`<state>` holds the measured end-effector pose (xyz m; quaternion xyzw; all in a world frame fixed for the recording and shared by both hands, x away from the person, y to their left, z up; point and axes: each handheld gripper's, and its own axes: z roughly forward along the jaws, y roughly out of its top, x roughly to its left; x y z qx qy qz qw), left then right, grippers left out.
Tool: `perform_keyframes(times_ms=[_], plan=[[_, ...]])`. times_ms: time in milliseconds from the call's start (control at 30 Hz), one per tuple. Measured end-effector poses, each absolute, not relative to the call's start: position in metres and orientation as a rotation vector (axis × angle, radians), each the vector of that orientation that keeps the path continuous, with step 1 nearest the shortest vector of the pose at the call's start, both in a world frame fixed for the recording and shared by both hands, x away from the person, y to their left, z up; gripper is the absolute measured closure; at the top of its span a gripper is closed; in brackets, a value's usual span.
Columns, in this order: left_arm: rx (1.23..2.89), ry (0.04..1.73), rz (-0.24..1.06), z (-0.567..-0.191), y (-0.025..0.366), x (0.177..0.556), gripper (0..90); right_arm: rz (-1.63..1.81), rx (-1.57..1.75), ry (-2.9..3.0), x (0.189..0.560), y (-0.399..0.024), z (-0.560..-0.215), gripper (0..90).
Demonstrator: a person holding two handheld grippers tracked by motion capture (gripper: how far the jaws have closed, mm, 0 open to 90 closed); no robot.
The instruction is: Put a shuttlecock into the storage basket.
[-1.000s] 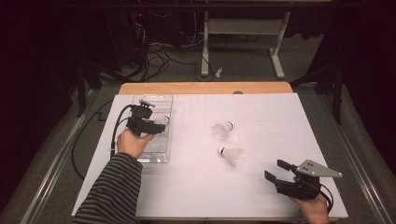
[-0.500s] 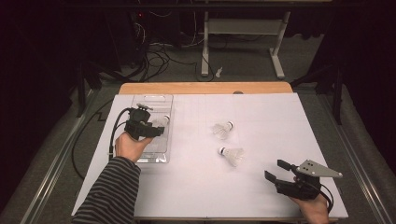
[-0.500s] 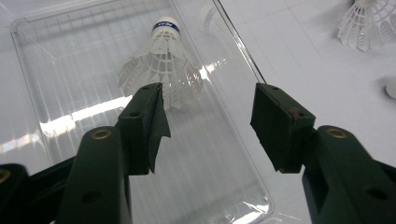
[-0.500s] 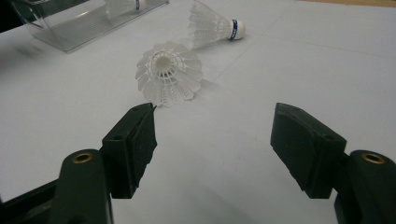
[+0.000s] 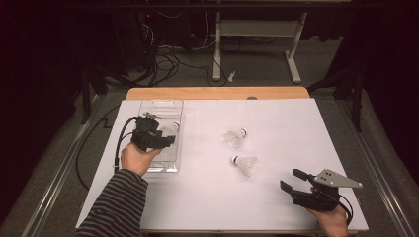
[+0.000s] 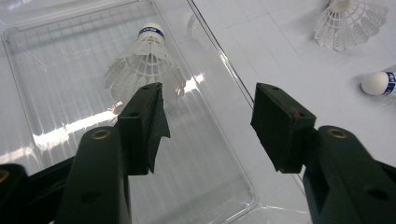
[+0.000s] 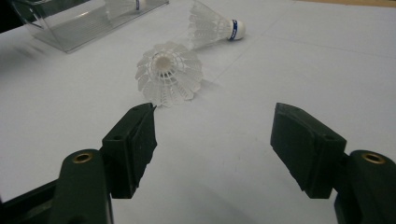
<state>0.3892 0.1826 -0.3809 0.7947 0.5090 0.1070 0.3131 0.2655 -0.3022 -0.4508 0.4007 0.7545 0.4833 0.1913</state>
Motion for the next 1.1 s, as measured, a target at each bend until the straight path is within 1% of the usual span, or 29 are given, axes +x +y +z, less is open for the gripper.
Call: perform_keyframes(times_ms=[567,1100], plan=[[2.039,1.276,0.314,-0.378,0.185,0.369,41.1,1.355,1.133,2.112,0.266,-0.304,-0.451,31.5],[2.035,1.221,0.346,-0.381,0.183,0.352,39.7,1.352,1.136,2.109,0.265,-0.305,-0.451,31.5]])
